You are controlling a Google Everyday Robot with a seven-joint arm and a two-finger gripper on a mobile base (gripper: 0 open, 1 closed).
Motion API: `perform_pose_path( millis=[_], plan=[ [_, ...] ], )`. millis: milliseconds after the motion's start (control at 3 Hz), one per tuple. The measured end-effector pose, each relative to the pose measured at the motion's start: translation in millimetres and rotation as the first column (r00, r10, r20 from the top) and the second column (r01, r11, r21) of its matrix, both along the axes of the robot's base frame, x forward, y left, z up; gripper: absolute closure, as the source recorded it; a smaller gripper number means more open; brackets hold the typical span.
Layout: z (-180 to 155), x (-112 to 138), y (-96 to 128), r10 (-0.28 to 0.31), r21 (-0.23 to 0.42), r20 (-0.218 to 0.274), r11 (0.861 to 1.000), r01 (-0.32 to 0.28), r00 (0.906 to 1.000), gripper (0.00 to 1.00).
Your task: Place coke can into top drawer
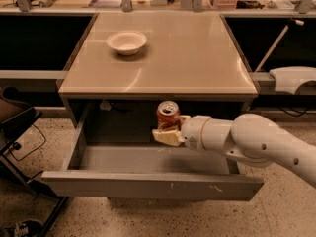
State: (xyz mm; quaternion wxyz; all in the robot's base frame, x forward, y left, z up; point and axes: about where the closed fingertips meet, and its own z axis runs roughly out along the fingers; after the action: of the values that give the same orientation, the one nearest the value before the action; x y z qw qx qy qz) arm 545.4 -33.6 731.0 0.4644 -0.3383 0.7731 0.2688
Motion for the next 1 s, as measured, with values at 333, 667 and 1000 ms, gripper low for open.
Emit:
perform_pose_path(
  millis=[333, 667, 1000],
  plan=[
    [-1.6, 0.7, 10.8, 0.022, -0.004, -0.001, 1.0, -0.022, 0.9998, 1.0],
    [-11.3, 0.4, 20.9, 0.056, -0.028, -0.024, 0.998, -0.057, 0.9981, 1.0],
    [-39.0, 1.3, 39.5, 0.107, -0.075, -0.083, 0.991, -0.114, 0.9908, 1.0]
  ],
)
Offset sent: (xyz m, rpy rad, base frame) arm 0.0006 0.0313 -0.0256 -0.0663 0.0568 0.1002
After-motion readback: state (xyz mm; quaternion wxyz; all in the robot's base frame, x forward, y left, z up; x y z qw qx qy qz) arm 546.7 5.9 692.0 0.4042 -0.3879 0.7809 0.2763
